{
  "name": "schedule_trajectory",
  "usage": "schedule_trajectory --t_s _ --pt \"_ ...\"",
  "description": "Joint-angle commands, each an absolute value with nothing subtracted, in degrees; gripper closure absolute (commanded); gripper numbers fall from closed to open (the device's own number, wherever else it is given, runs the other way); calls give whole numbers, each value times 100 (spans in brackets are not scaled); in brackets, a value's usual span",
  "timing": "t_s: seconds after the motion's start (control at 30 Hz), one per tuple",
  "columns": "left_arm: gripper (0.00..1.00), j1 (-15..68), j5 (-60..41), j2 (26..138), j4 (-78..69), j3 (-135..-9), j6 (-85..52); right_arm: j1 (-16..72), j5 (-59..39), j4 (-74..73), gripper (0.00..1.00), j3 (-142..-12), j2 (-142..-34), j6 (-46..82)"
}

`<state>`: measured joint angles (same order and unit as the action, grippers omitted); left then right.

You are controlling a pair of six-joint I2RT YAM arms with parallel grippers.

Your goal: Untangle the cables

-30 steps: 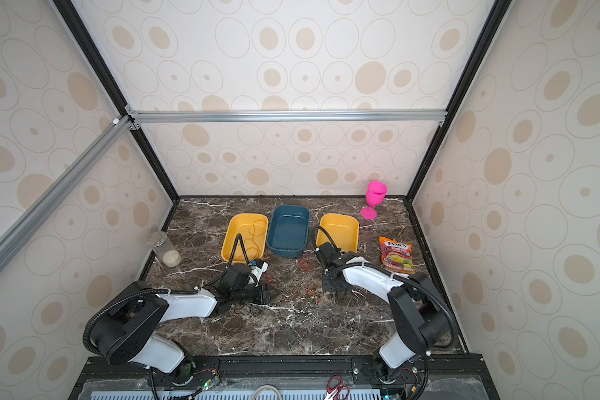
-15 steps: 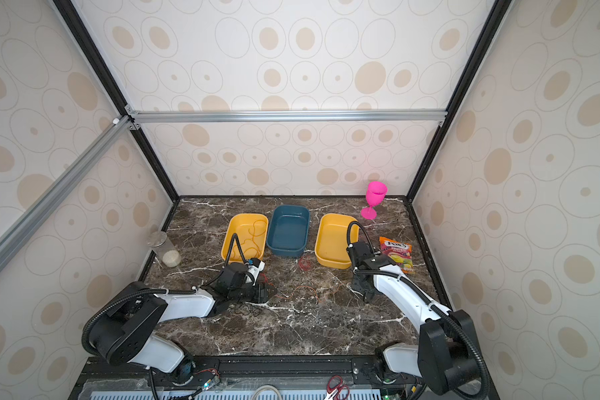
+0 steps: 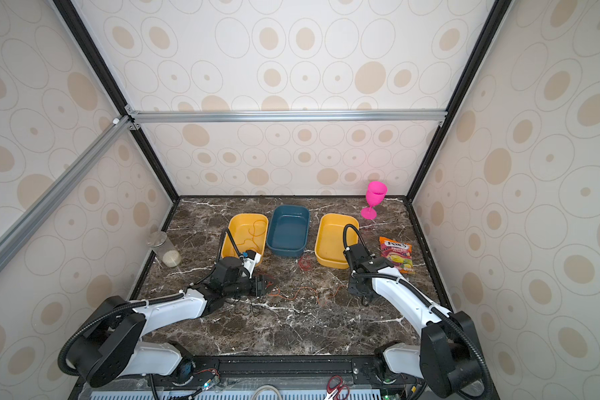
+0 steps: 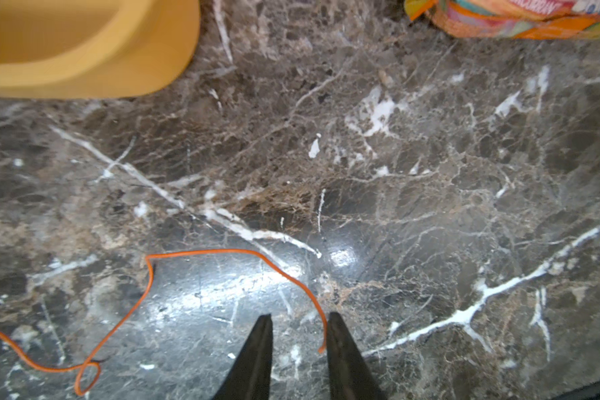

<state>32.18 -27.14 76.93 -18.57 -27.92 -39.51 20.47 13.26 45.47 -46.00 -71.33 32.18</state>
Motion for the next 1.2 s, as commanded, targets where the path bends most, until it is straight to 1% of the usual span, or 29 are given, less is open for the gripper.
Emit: schedule_trajectory --t_s 0.0,0.07,0.1,0.13,0.17,0.3,0.4,0.5,0.57,0.63,0.73,0.8,0.97,1.1,1.17 --pt "48 3130 -2730 7395 -1650 -3026 -4110 2109 1001 4223 65 -4485 -6726 3317" --pt "48 3100 -2532 7237 -1332 -3090 -4007 2123 764 4100 58 -4502 -6578 3289" --pt "48 3082 -2447 7189 -1189 -3118 -3940 2119 710 4092 57 -4537 -6530 3288" --pt "48 3059 -2355 7173 -1014 -3147 -3852 2120 663 4111 53 -4584 -6479 3272" --pt "48 3025 -2283 7171 -846 -3168 -3786 2123 645 4121 48 -4628 -6438 3244" --pt "47 2869 -2207 7261 -571 -3118 -3631 2120 720 4312 37 -4835 -6294 3197" --pt "45 2827 -2060 7473 -377 -3163 -3455 2124 686 4436 34 -4962 -6211 3114" --pt "44 2825 -1983 7761 -185 -3279 -3302 2110 1076 4726 31 -5097 -6058 3065" --pt "44 2829 -2057 7867 -367 -3250 -3299 2045 1309 4833 28 -5086 -5876 2947" --pt "44 2828 -2123 7994 -575 -3187 -3307 1932 1288 4885 27 -5042 -5770 2851" --pt "45 2825 -1992 8353 -432 -3280 -3157 1836 1217 4956 27 -4926 -5795 2917" --pt "48 2826 -1873 8521 -371 -3288 -3079 1736 1311 5044 28 -4851 -5876 3089" --pt "60 2828 -1554 8604 -276 -3234 -3108 1278 1605 5474 30 -4827 -6231 3354" --pt "66 2825 -1444 8606 -207 -3217 -3110 1063 1898 5630 30 -4752 -6287 3495" --pt "68 2816 -1435 8581 -211 -3186 -3126 874 1813 5628 30 -4663 -6262 3496"
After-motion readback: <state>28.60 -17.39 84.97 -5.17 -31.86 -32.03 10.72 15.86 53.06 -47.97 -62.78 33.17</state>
